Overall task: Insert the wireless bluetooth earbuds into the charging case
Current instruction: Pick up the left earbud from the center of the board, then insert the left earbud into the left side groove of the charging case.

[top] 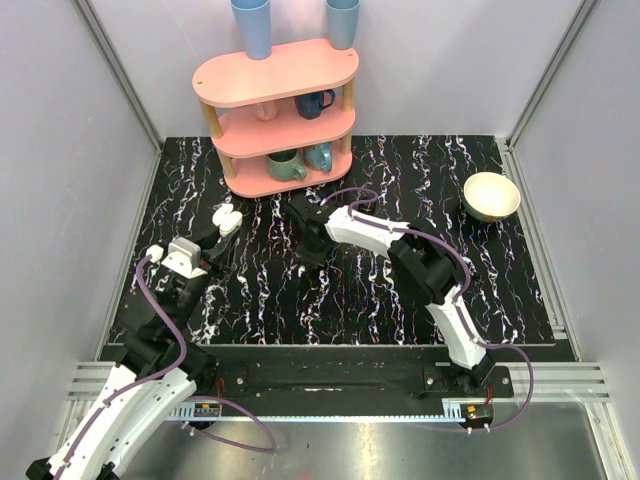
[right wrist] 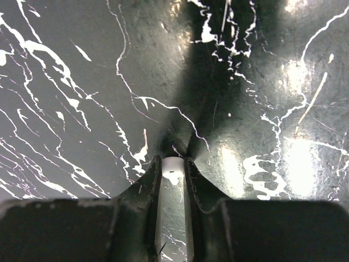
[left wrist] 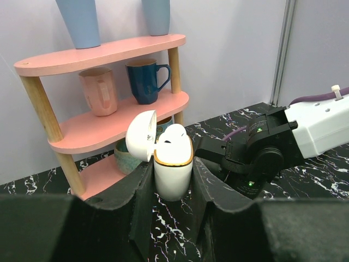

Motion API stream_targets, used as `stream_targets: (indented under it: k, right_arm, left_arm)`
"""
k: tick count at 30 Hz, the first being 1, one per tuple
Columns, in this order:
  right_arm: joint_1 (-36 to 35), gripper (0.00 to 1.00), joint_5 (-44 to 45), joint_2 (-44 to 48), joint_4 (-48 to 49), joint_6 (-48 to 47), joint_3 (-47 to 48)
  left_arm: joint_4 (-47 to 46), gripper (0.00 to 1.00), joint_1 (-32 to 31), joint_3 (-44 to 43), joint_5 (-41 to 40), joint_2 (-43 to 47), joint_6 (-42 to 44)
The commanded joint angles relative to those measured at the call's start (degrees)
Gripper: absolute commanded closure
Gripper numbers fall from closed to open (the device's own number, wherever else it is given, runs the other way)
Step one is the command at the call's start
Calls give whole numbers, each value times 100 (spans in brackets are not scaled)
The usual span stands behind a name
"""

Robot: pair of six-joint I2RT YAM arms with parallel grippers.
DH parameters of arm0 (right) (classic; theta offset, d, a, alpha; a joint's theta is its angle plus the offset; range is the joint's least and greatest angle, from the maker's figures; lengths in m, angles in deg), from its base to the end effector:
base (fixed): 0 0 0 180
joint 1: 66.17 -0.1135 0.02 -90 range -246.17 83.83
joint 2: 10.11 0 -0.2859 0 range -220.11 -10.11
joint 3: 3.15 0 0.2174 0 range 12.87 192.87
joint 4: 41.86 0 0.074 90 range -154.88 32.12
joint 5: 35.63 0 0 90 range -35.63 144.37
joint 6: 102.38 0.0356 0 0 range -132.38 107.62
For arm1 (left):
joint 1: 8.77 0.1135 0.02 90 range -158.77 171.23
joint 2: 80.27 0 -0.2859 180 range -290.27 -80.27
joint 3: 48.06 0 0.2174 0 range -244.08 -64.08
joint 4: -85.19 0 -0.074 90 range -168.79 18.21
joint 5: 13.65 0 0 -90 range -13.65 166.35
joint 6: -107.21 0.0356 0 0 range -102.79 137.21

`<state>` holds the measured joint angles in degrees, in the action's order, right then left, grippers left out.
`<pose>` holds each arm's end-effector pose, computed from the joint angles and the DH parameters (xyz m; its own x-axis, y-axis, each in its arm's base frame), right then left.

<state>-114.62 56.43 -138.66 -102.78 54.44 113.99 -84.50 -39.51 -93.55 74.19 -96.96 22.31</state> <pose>0.2958 0.3318 0.1897 -0.9296 0.3362 -0.1510 0.2894 0.9196 0.2655 0.0356 -0.0196 0.3351 0.3142 -0.0835 -0.9457 0.4539 0.8881 0.0724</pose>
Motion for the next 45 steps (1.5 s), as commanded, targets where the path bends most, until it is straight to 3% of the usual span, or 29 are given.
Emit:
stream_targets:
  k: [1,9,25,34,45]
  right_arm:
    - [-68,100,250,321,368,-275,-101]
    - [-77,100,671,840,693,-828,-321]
    - [-314,100,2500,4188,3083,-3033,-2139]
    - [-525,100,2492,5261,4655,-4369,-2605]
    - [-824,100,1913,5788,5949,-4846,-2852]
  left_arm:
    - [-307,100,-2,-58,-4,-89,-18]
    - [-378,100,-2,-50,13,-150,-53]
    - [-939,100,-2,-208,399,-792,-290]
    - [-1388,100,-2,-331,909,-1345,-493]
    - [-2442,100,-2,-41,1454,-1671,-888]
